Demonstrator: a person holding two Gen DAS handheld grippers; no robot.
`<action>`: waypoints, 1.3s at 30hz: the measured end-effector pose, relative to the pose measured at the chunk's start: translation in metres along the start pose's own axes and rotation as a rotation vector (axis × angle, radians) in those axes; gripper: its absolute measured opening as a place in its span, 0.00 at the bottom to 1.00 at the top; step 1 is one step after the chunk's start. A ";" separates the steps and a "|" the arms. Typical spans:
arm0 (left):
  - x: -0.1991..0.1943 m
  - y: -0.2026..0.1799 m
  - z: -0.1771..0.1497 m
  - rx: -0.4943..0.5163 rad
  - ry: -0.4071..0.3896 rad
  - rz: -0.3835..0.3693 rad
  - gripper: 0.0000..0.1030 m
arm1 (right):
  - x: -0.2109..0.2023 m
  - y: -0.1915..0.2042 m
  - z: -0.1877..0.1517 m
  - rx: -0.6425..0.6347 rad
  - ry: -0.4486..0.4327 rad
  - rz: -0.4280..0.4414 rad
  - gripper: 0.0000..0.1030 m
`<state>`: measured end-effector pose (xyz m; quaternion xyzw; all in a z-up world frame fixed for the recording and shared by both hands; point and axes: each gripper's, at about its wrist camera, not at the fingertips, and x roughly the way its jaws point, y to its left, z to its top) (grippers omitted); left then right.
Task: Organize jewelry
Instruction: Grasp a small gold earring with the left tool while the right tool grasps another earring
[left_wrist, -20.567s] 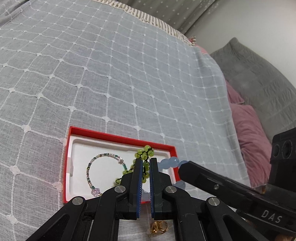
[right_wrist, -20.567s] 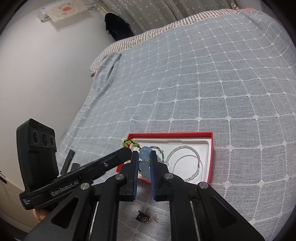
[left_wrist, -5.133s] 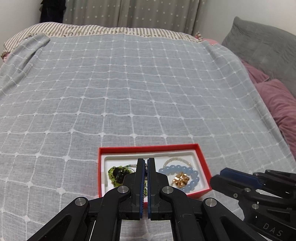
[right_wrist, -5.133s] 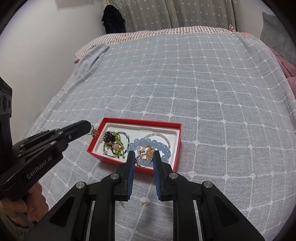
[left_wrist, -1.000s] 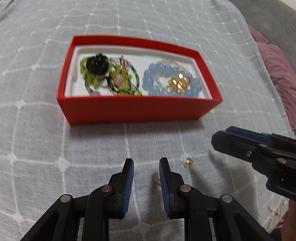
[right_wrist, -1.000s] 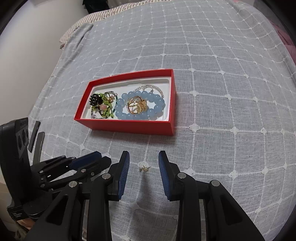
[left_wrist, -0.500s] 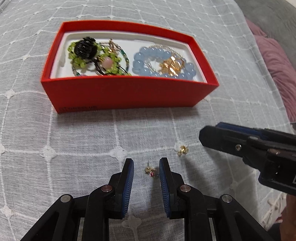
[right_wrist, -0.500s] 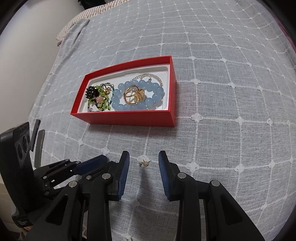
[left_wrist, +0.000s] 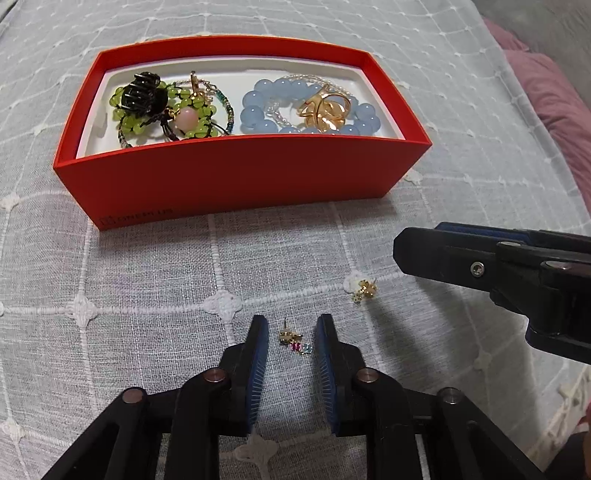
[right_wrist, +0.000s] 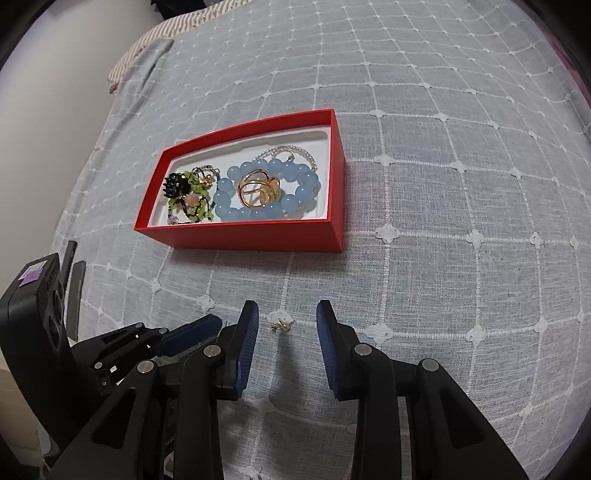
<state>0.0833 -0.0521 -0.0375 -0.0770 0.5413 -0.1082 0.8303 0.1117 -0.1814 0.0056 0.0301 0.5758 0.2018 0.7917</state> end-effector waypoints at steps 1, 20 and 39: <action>0.000 0.000 0.000 0.002 -0.002 0.006 0.12 | 0.000 0.000 0.000 0.001 0.000 0.000 0.34; -0.011 0.019 0.006 -0.050 -0.032 0.005 0.07 | 0.008 0.000 -0.002 0.002 0.036 0.004 0.34; -0.024 0.039 0.013 -0.120 -0.066 -0.001 0.07 | 0.033 0.005 -0.010 0.030 0.086 0.004 0.32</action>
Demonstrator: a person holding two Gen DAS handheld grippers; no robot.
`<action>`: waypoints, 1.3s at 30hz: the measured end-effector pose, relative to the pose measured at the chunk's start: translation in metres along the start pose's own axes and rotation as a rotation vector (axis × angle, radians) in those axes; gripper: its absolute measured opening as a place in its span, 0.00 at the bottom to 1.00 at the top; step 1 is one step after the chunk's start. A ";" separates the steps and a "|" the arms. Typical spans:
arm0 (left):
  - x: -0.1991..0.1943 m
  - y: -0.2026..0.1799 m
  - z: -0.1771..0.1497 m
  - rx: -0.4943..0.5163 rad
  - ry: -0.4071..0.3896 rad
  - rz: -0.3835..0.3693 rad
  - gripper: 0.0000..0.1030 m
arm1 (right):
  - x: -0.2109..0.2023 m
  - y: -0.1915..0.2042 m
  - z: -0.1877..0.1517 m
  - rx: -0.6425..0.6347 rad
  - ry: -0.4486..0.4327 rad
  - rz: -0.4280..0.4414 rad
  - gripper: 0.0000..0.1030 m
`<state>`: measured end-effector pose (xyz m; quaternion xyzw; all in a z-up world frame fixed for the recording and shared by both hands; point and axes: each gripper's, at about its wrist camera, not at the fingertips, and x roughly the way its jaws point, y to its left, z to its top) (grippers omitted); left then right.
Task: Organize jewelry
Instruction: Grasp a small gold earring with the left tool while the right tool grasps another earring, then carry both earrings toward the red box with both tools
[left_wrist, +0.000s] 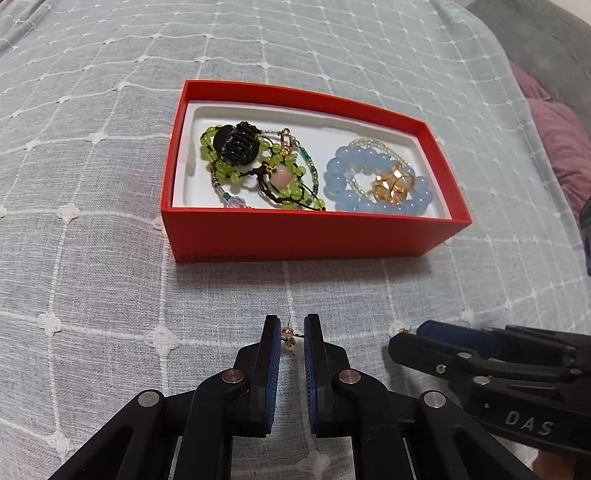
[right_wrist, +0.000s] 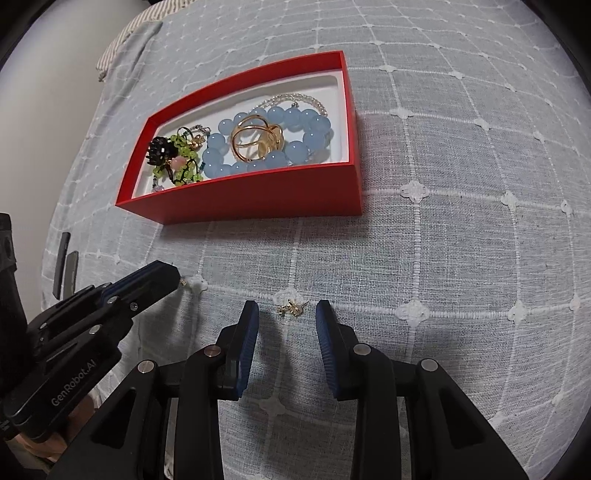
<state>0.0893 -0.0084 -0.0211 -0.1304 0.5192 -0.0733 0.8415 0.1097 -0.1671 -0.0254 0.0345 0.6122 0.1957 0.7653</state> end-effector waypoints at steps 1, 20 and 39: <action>0.000 0.000 0.000 -0.002 -0.001 0.001 0.07 | 0.001 0.001 -0.001 -0.003 -0.004 -0.006 0.32; -0.002 0.003 0.002 -0.010 -0.002 -0.005 0.07 | 0.004 0.004 -0.001 -0.026 -0.036 -0.051 0.13; -0.007 0.006 0.003 -0.031 -0.013 -0.017 0.07 | -0.003 0.000 0.001 -0.012 -0.042 -0.027 0.10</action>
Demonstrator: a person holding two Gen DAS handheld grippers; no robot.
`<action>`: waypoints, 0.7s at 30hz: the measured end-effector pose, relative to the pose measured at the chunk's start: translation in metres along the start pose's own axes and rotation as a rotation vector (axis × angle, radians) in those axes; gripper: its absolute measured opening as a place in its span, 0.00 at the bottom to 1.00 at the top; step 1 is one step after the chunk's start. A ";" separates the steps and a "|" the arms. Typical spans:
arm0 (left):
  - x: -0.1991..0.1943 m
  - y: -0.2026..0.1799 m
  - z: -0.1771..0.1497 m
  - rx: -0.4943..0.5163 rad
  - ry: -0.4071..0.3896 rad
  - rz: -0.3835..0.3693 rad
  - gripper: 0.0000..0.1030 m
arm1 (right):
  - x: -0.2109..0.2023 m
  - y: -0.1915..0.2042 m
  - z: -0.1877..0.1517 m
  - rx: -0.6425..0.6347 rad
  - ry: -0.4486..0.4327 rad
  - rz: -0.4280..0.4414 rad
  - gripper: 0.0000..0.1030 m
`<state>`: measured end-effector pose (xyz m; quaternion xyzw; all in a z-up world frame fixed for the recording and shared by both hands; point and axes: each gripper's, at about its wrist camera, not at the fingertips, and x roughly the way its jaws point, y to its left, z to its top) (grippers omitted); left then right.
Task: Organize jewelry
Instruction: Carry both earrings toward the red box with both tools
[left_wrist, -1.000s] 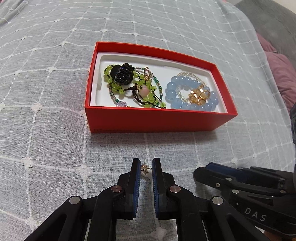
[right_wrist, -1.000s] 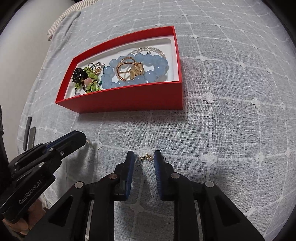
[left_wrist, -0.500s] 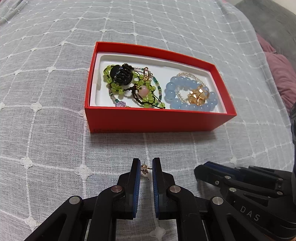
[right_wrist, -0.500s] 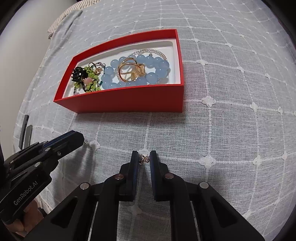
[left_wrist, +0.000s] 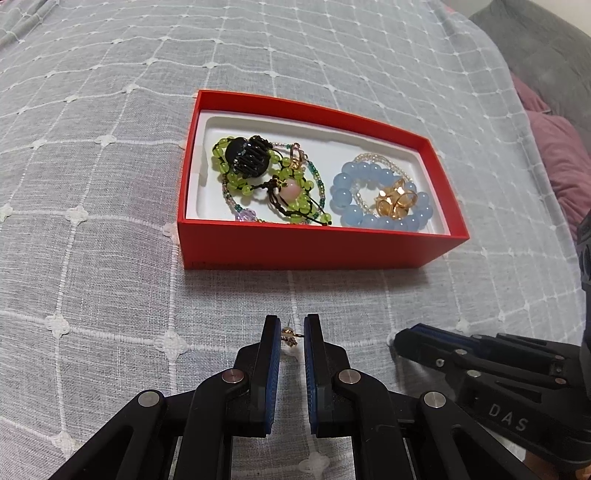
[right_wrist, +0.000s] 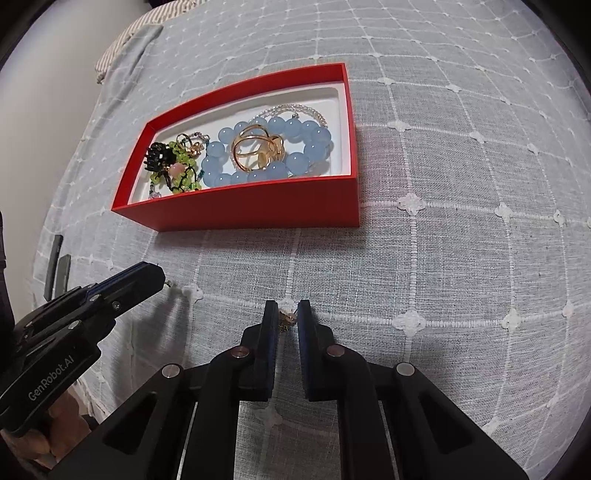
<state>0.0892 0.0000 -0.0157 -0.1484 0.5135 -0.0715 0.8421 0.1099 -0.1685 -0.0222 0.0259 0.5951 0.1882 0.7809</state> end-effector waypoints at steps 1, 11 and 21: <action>0.000 0.000 0.000 -0.002 0.000 -0.002 0.07 | -0.002 -0.001 0.001 0.002 -0.005 0.002 0.10; -0.004 0.001 0.001 -0.010 -0.009 -0.009 0.07 | -0.007 -0.005 0.003 0.016 -0.015 0.014 0.10; -0.003 0.000 0.002 -0.005 -0.011 -0.004 0.07 | 0.008 0.002 0.000 0.002 0.018 -0.011 0.12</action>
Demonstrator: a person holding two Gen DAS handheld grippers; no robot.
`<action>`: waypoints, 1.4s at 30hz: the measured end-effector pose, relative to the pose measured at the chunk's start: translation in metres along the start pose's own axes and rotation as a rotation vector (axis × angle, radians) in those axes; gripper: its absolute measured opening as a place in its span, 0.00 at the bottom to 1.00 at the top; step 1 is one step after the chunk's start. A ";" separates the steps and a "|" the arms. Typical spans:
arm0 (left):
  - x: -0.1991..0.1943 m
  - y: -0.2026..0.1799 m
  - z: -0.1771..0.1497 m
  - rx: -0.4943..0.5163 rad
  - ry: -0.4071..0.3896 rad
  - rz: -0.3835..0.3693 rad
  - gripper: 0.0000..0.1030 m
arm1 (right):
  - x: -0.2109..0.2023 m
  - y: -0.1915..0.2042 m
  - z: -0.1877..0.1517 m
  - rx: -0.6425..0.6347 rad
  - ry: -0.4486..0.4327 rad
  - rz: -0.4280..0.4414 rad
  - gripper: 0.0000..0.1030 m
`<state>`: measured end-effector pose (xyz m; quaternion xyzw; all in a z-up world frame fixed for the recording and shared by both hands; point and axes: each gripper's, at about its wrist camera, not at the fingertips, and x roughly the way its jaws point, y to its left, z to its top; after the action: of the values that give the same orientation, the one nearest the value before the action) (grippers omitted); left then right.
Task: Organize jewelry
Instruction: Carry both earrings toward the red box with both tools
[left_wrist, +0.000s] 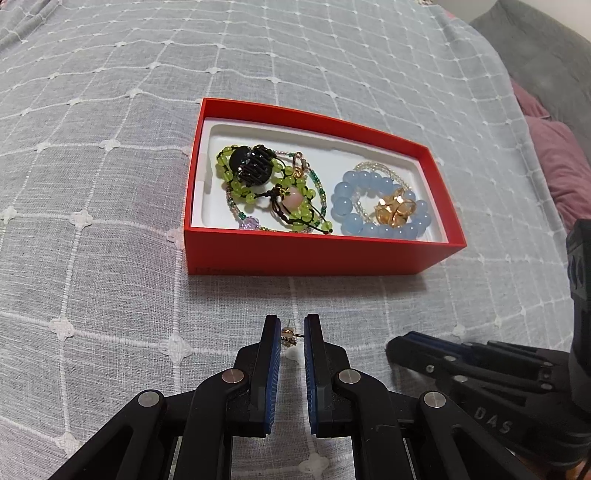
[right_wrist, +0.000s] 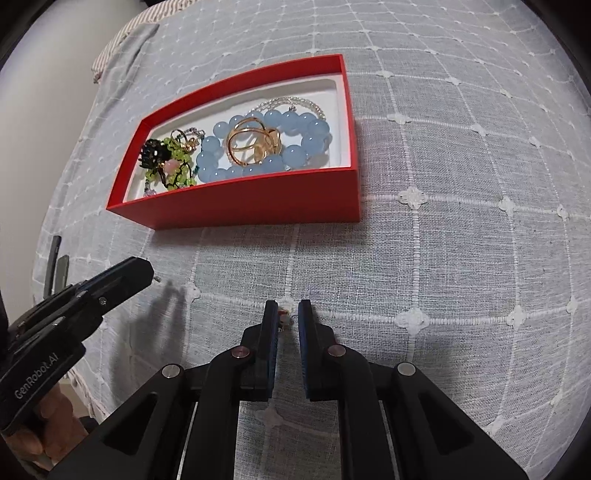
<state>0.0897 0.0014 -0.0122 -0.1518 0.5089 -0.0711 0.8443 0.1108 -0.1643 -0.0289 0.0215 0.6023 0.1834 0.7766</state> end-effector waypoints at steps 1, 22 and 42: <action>0.000 0.000 0.000 0.001 0.001 0.001 0.07 | 0.001 0.003 0.000 -0.007 -0.003 -0.007 0.12; -0.006 0.001 0.001 -0.003 -0.024 -0.002 0.07 | -0.021 -0.008 0.007 -0.008 -0.056 0.024 0.05; -0.043 -0.015 0.008 0.050 -0.148 0.003 0.07 | -0.078 0.010 0.007 -0.074 -0.202 0.092 0.05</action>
<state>0.0774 0.0007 0.0323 -0.1347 0.4434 -0.0712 0.8833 0.0987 -0.1779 0.0482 0.0388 0.5121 0.2380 0.8244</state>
